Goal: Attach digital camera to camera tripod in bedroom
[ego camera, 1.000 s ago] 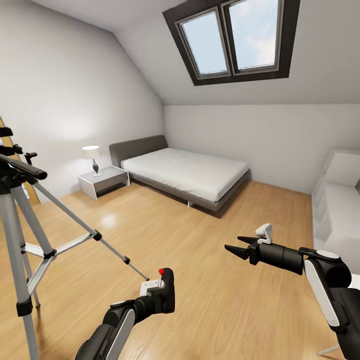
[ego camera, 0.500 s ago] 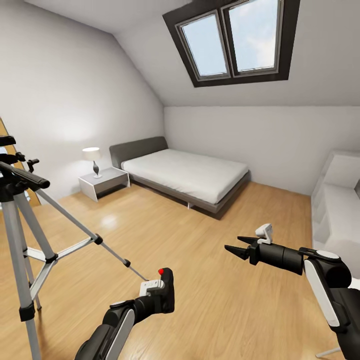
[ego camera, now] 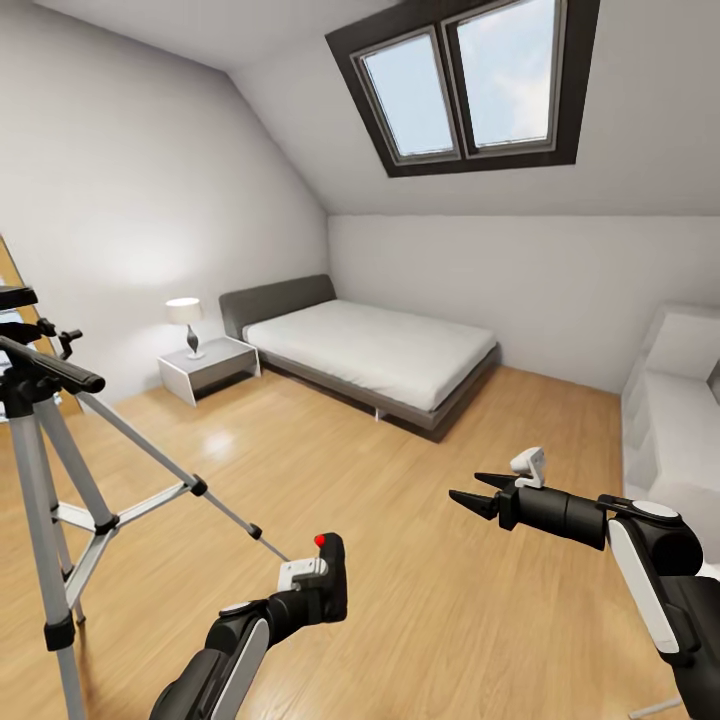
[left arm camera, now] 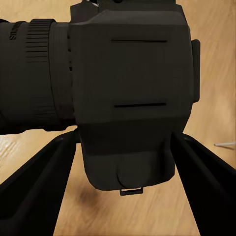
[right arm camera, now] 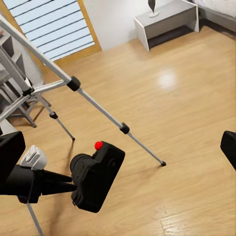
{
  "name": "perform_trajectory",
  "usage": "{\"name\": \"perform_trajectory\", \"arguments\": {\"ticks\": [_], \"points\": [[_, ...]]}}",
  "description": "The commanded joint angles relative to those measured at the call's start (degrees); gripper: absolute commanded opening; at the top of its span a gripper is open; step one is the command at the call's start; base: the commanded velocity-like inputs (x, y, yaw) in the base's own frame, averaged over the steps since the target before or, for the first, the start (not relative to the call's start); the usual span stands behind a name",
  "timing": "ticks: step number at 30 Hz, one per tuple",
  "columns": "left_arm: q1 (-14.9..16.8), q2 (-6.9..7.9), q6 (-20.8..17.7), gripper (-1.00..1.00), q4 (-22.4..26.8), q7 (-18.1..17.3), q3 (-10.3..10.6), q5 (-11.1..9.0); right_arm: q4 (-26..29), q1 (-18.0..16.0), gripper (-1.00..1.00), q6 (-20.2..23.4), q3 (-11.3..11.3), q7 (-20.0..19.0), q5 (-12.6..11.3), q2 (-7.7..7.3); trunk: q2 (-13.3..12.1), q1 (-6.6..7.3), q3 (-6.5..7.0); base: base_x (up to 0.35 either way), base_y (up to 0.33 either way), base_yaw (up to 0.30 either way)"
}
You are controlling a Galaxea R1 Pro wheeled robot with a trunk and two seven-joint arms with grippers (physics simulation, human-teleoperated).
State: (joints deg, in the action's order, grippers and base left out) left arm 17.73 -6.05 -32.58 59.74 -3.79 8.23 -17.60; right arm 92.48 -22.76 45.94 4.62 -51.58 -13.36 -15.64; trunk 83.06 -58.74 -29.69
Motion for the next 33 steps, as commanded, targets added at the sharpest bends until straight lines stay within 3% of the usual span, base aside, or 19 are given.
{"name": "perform_trajectory", "arguments": {"ticks": [1,33], "points": [[0.03,-0.01,-0.24,-1.0,0.07,-0.03,-0.06,-0.1,0.02,-0.03,1.0,0.29,0.04,-0.13,-0.14,-0.01,-0.38,0.23,0.12,0.0,0.0,0.0],[0.03,-0.01,-0.15,-1.0,0.01,0.13,0.21,-0.25,0.05,-0.01,1.0,0.25,-0.33,-0.1,-0.1,0.17,-13.22,7.26,5.87,0.0,0.0,0.0]]}}
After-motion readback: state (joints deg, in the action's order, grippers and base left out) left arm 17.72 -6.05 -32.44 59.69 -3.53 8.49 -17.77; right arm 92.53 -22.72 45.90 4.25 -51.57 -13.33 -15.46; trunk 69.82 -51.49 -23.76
